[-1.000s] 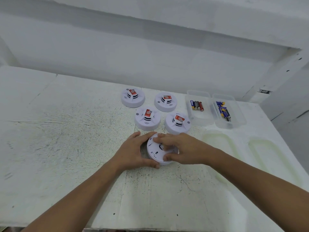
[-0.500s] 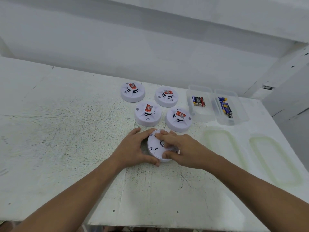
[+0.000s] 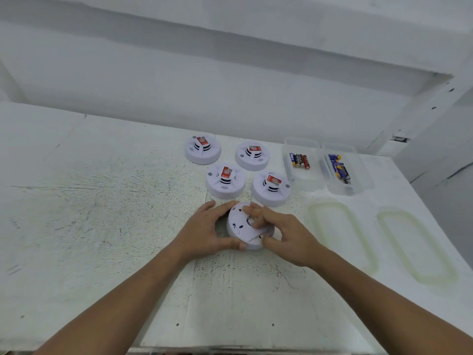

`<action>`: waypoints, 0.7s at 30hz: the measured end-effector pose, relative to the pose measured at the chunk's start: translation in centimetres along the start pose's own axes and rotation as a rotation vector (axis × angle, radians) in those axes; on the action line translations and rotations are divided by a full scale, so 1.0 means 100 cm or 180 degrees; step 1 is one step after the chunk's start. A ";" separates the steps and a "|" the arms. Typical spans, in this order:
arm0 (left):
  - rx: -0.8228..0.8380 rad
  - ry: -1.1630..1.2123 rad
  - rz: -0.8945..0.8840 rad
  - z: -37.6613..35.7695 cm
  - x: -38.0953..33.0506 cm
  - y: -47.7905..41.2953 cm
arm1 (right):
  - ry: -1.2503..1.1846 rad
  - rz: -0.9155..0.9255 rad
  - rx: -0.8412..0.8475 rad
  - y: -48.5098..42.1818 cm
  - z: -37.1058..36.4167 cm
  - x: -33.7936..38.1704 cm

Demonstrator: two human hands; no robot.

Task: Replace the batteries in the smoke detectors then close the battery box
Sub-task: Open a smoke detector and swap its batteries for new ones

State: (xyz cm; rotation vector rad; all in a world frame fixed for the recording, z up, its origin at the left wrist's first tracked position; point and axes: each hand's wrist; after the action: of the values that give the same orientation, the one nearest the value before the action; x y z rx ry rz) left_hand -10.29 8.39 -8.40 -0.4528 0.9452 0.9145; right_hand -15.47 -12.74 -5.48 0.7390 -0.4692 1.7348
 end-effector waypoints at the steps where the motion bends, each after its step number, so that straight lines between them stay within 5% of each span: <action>1: -0.0012 -0.0001 0.0002 0.000 0.000 0.000 | -0.0110 0.0013 -0.0057 0.002 0.000 -0.002; 8: -0.0266 0.0188 -0.0015 -0.003 0.003 0.000 | -0.0094 0.0042 -0.0287 0.013 -0.008 -0.013; 21: -0.0647 0.0834 0.0018 -0.006 0.008 0.003 | -0.2765 -0.0752 -0.1211 -0.008 -0.014 0.009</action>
State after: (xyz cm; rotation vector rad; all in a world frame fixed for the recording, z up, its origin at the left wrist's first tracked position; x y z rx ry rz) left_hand -10.60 8.52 -9.43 -0.7573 1.0954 0.9762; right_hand -15.14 -10.94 -5.97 1.1910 -1.2055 0.9905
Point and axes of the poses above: each hand's wrist, its own y-axis away from the middle knuckle, its own z-axis out of the back of the hand, x = y × z, and after that the axes turned 4 degrees about y, right-handed
